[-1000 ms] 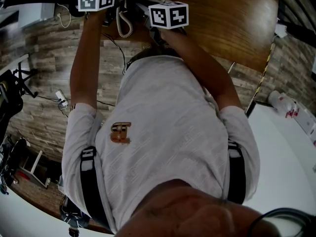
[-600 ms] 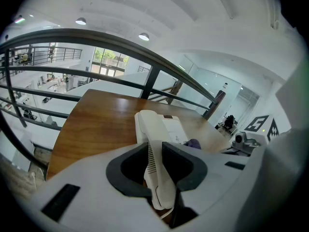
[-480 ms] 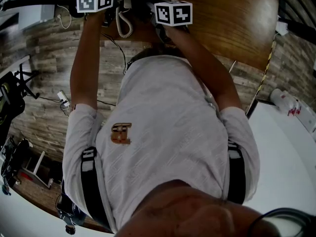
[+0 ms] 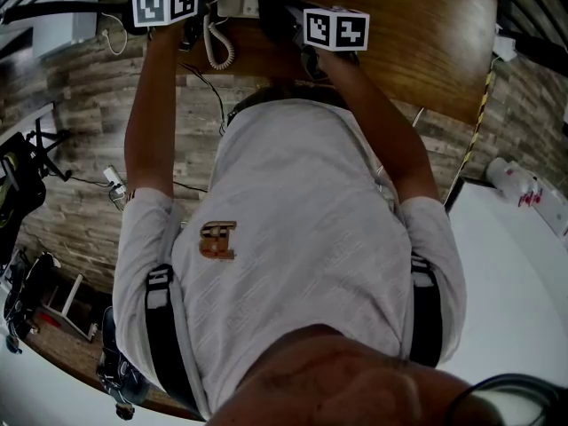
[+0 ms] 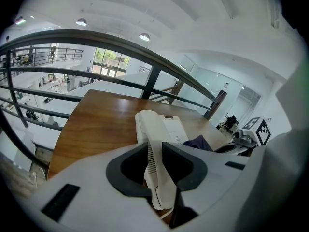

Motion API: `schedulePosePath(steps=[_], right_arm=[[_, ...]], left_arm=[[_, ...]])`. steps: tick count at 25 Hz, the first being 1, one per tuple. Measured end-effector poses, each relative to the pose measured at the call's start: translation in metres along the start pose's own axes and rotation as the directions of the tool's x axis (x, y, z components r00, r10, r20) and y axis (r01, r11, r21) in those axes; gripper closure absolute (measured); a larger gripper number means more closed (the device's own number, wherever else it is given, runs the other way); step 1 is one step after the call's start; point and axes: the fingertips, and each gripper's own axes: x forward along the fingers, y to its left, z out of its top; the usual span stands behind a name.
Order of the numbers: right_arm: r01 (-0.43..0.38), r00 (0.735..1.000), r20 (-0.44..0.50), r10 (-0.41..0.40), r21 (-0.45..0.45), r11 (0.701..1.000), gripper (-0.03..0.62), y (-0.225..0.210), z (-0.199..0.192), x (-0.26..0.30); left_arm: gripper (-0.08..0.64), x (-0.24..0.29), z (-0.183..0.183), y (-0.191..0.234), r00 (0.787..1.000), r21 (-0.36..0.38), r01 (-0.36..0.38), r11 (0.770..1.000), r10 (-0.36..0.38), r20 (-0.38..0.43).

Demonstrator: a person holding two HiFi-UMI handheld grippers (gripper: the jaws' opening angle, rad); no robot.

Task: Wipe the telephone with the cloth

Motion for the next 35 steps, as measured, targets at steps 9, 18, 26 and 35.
schedulePosePath(steps=[9,18,26,35], right_arm=[[0.044,0.999,0.011,-0.044,0.012,0.999,0.532,-0.028,-0.006,-0.031],[-0.001,0.996,0.085,0.008,-0.073,0.997,0.532,-0.008,0.021,-0.053],[-0.078,0.974,0.198,0.109,-0.155,0.985,0.532,0.023,0.074,-0.064],[-0.161,0.886,0.361,0.29,-0.348,0.924,0.532,0.079,0.13,-0.11]], left_arm=[[0.463,0.0,-0.002,0.001,1.0,-0.001,-0.023,1.0,0.023,-0.001],[0.463,-0.006,-0.001,-0.005,0.997,0.022,-0.075,0.997,0.075,-0.001],[0.465,-0.032,0.028,-0.039,0.988,0.051,-0.077,0.996,0.07,0.138],[0.496,-0.086,0.094,-0.108,0.879,0.127,0.017,0.992,-0.075,0.472]])
